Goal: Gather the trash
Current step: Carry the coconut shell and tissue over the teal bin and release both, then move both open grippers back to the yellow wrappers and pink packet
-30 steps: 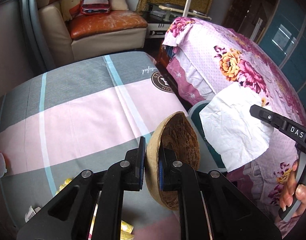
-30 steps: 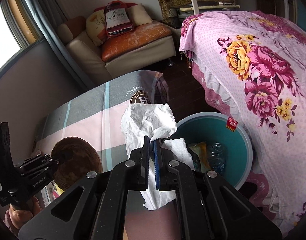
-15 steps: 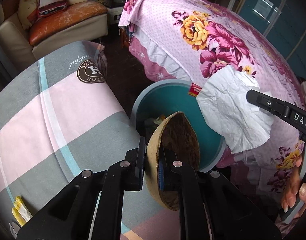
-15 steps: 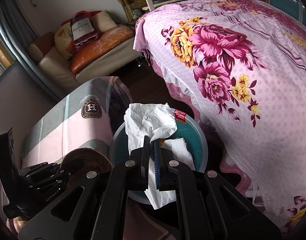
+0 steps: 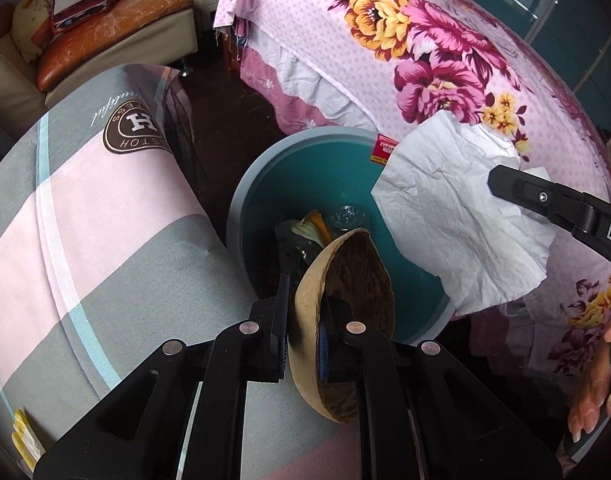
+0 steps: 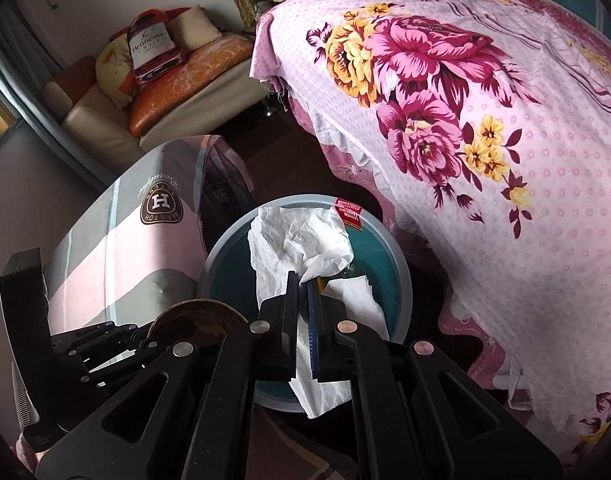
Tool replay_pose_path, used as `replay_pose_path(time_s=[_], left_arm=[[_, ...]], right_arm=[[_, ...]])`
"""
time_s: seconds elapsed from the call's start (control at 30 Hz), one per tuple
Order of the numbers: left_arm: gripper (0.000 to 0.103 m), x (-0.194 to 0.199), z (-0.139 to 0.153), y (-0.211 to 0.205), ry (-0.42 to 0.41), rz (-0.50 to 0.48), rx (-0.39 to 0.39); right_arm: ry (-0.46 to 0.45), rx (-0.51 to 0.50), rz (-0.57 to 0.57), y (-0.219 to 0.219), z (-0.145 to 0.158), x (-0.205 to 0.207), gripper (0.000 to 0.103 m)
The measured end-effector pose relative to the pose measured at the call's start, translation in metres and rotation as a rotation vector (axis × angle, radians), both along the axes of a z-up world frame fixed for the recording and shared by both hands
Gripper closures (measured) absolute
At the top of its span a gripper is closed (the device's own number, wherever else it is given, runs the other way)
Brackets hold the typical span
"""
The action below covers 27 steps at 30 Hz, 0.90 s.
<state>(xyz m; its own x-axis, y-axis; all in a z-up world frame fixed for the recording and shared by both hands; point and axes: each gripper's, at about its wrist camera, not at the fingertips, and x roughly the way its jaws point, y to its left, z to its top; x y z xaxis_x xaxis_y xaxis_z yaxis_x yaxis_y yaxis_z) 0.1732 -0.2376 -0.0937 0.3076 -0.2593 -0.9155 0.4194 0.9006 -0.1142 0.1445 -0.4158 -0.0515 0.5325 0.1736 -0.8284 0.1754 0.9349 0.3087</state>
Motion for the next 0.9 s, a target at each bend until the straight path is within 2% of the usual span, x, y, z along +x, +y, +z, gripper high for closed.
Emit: replay_pose_path(time_s=[0.1, 0.17, 0.23, 0.3, 0.37, 0.43, 0.6, 0.7, 0.8, 0.83, 0.87, 0.9], left_arm=[[0.09, 0.0, 0.0, 0.002, 0.004, 0.007, -0.007], [0.085, 0.0, 0.001, 0.004, 0.0, 0.015, -0.009], [0.064, 0.0, 0.003, 0.007, -0.008, 0.026, -0.011], [0.05, -0.002, 0.006, 0.012, -0.025, 0.042, -0.013], [0.046, -0.003, 0.008, 0.017, -0.028, 0.053, -0.021], [0.036, -0.004, 0.009, 0.023, -0.021, 0.062, -0.031], [0.025, -0.008, 0.012, 0.039, -0.024, 0.089, -0.039], [0.022, -0.01, 0.014, 0.049, -0.021, 0.104, -0.051], [0.019, -0.013, 0.015, 0.056, -0.015, 0.114, -0.059], [0.018, -0.014, 0.016, 0.058, -0.014, 0.116, -0.062], [0.017, -0.015, 0.016, 0.061, -0.012, 0.118, -0.065], [0.016, -0.017, 0.017, 0.063, -0.011, 0.121, -0.066]], right_arm=[[0.006, -0.003, 0.002, 0.003, -0.001, 0.002, 0.098], [0.01, -0.003, 0.005, 0.005, -0.001, 0.004, 0.098], [0.013, -0.004, 0.008, 0.008, -0.002, 0.005, 0.098], [0.015, -0.007, 0.013, 0.011, -0.002, 0.005, 0.098], [0.016, -0.009, 0.017, 0.013, -0.002, 0.006, 0.098], [0.018, -0.013, 0.021, 0.015, -0.002, 0.006, 0.098], [0.027, -0.023, 0.023, 0.02, -0.003, 0.008, 0.098], [0.038, -0.028, 0.025, 0.024, -0.005, 0.011, 0.098], [0.051, -0.033, 0.027, 0.029, -0.007, 0.013, 0.093], [0.057, -0.032, 0.028, 0.031, -0.008, 0.014, 0.087], [0.062, -0.031, 0.027, 0.032, -0.009, 0.014, 0.08], [0.066, -0.03, 0.025, 0.034, -0.01, 0.014, 0.062]])
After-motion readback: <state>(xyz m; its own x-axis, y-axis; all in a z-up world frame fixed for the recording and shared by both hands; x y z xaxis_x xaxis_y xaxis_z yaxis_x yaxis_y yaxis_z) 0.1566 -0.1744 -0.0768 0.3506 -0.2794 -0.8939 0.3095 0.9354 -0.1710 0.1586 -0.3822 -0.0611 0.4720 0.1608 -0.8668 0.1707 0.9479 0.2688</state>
